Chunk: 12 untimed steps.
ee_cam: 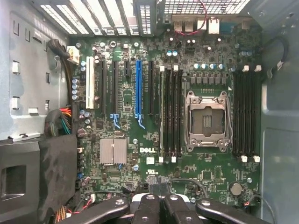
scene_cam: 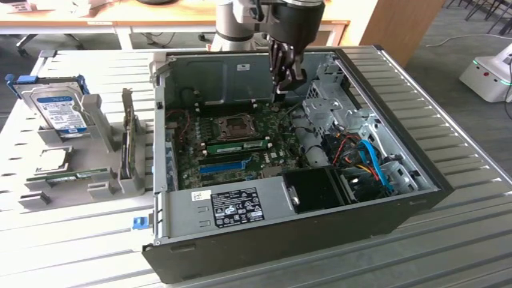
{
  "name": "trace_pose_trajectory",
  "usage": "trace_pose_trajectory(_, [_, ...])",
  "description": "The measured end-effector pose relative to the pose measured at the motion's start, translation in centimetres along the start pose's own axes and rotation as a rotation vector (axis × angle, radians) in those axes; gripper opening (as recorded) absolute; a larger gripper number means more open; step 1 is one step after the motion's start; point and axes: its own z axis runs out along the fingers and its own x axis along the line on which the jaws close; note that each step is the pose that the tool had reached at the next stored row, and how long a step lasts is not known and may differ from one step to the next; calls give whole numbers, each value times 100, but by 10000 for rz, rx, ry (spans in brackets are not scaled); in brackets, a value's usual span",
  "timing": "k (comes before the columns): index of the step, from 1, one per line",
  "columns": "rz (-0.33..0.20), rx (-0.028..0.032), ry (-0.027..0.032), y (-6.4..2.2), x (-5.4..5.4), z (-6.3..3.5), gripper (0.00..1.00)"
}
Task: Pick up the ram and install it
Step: 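Press down the ram until it locks into place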
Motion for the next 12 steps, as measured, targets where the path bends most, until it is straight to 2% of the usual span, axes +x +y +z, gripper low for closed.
trace_pose_trajectory(9, [8, 0, 1, -1, -3, 104, 10])
trace_pose_trajectory(12, [9, 0, 3, -1, -3, 111, 10])
